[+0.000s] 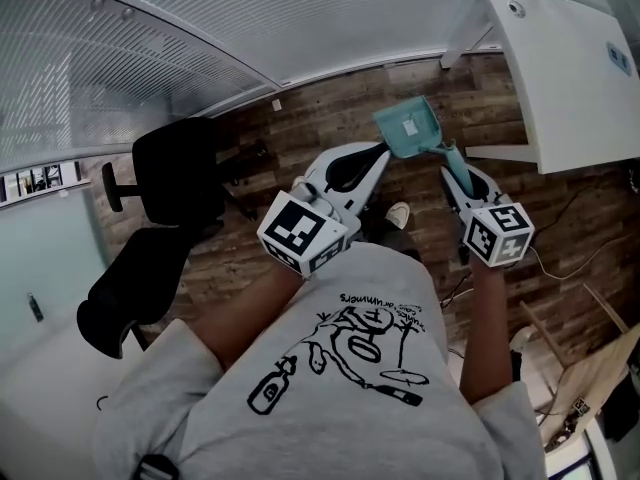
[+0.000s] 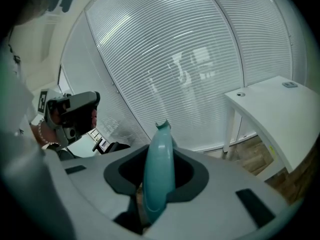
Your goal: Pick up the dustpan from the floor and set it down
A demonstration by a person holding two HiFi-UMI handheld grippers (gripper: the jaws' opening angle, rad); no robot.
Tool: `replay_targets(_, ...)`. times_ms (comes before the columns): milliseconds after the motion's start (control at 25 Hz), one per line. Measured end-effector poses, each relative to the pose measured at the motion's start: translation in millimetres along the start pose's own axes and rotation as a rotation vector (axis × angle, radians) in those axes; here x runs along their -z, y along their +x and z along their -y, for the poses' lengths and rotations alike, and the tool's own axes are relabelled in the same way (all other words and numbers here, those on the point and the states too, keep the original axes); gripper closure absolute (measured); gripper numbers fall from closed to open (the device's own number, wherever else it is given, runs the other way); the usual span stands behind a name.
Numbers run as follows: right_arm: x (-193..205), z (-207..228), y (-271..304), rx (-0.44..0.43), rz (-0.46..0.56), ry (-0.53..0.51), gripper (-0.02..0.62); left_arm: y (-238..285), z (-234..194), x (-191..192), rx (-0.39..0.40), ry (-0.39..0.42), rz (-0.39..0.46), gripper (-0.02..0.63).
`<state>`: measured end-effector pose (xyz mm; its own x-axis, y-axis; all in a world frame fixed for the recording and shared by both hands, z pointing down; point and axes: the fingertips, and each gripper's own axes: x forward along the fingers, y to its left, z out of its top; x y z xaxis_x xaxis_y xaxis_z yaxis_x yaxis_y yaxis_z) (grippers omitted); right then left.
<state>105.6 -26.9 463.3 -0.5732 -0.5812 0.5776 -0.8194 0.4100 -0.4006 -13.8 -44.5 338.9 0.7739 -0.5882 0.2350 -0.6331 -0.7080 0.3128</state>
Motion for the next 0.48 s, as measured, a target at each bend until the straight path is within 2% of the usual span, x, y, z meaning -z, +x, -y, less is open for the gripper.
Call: replay_targets(480, 30.1, 14.1, 25.8, 0.002, -0.016, -0.001, 0.512, -2.3, -3.5, 15.2, -0.004, -0.018, -0.018, 0.604)
